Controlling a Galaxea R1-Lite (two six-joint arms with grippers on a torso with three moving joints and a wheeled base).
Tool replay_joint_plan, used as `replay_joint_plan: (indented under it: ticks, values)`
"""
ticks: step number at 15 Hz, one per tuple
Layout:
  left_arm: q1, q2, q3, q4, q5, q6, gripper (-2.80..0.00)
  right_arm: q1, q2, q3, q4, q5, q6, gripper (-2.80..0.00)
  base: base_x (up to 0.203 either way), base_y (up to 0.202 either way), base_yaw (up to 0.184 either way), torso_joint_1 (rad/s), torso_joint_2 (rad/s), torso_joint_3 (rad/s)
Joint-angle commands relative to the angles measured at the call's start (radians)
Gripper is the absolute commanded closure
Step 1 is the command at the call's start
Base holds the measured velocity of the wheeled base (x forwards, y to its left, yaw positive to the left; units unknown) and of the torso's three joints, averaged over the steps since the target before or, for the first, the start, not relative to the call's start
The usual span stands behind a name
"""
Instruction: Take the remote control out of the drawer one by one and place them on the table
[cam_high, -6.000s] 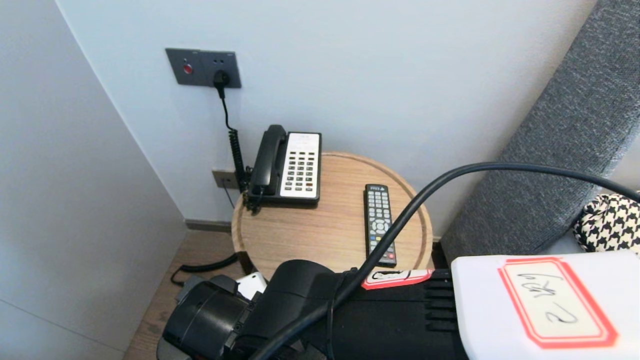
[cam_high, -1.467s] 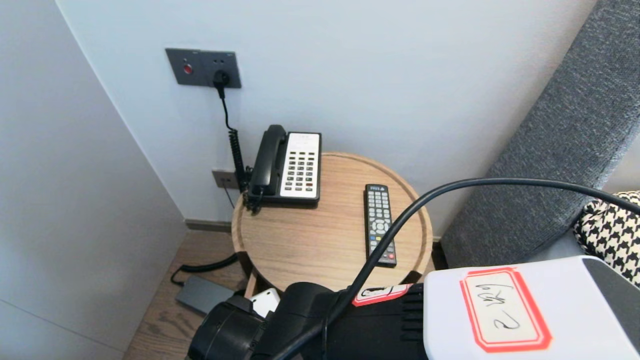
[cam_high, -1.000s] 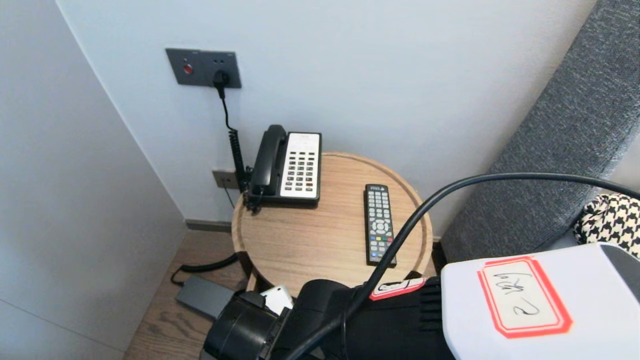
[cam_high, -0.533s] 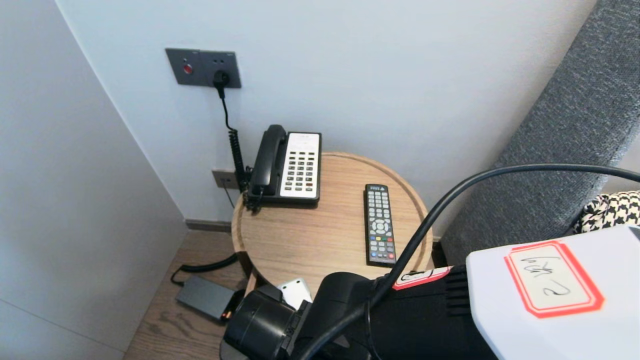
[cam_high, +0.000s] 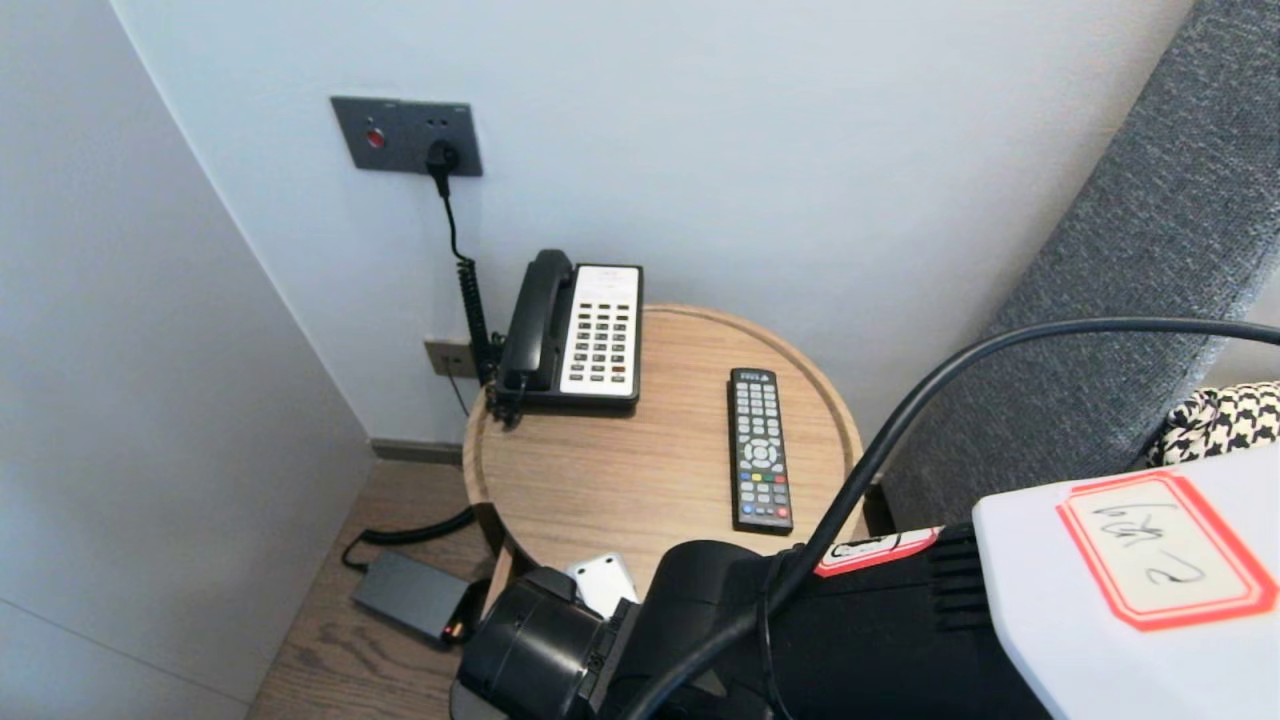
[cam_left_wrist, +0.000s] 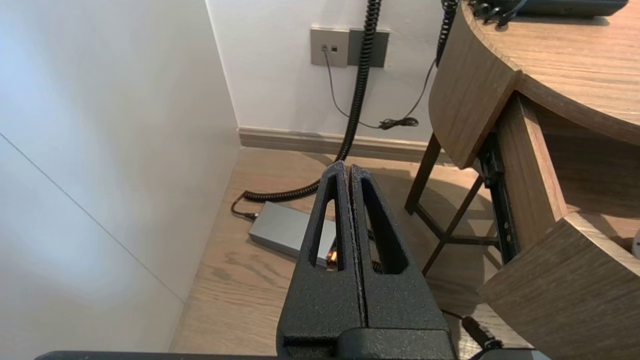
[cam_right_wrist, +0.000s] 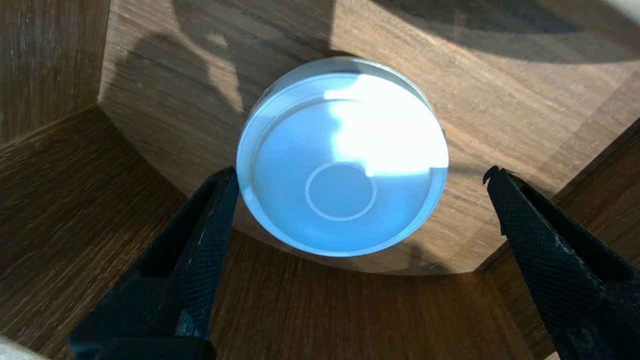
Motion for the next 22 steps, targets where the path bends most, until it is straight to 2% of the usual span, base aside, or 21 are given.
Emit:
replay_joint_plan:
  ticks: [1,9,13,22]
  values:
    - [0.0,0.0,0.009,-0.001,0.0,0.0,0.0,0.008,0.005,-0.009,0.003,-0.003,0.019,-2.8,0.0,0.0,0.0,0.0,0.0,0.0]
    - [0.0,0.0,0.009,-0.001,0.0,0.0,0.0,0.026,0.034,-0.018,-0.011,-0.025,0.045,-2.8,0.0,0.0,0.0,0.0,0.0,0.0]
    - [0.0,0.0,0.009,-0.001,0.0,0.0,0.0,0.028,0.092,-0.042,-0.011,-0.079,0.049,-2.8,0.0,0.0,0.0,0.0,0.0,0.0]
    - [0.0,0.0,0.009,-0.001,0.0,0.0,0.0,0.001,0.086,-0.053,-0.011,-0.084,0.049,-2.8,0.0,0.0,0.0,0.0,0.0,0.0]
